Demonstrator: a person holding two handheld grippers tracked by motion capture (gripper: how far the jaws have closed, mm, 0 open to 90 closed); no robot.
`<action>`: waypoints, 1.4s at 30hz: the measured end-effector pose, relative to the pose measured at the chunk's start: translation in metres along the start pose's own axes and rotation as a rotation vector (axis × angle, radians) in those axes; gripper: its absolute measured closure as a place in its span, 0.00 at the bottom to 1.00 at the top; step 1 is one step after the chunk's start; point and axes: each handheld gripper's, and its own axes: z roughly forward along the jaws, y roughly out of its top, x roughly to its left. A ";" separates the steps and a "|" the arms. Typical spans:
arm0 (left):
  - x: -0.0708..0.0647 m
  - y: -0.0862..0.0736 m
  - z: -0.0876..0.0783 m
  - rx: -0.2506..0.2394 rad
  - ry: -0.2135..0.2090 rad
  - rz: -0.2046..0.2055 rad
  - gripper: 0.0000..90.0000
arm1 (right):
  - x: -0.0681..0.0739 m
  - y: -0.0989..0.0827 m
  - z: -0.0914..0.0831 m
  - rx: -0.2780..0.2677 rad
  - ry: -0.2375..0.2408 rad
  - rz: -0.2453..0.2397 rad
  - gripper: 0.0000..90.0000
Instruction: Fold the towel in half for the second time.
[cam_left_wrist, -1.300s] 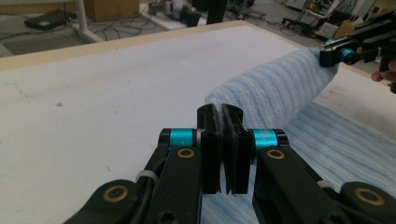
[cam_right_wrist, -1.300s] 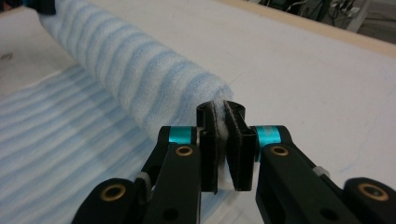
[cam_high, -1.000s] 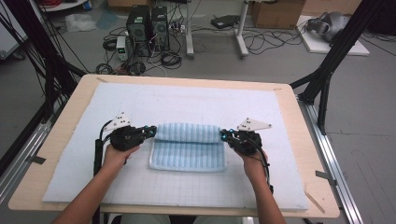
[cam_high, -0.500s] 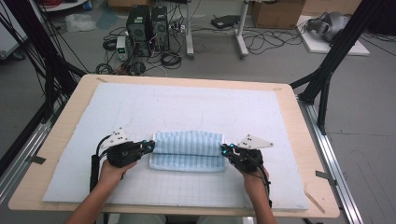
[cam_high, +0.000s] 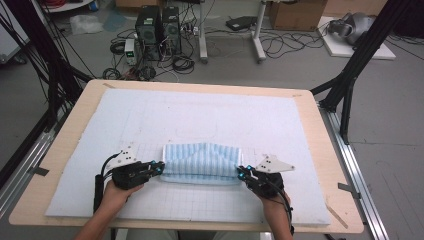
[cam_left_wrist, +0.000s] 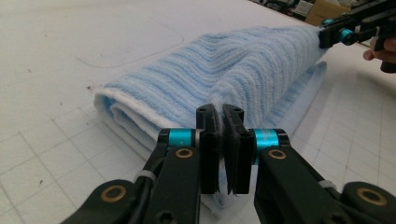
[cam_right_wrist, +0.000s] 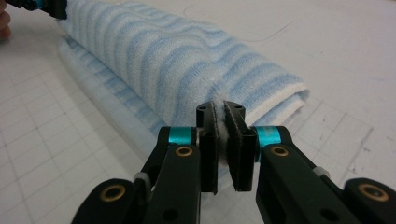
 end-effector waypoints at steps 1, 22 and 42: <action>0.002 0.001 -0.001 -0.009 0.018 -0.023 0.82 | 0.001 0.001 0.000 0.016 0.001 -0.005 0.86; -0.006 0.015 0.044 0.156 0.071 0.012 0.58 | 0.004 0.024 0.042 0.085 -0.028 -0.017 0.64; -0.015 0.003 0.031 0.206 0.105 0.068 0.58 | 0.020 0.007 0.037 0.155 -0.010 -0.082 0.58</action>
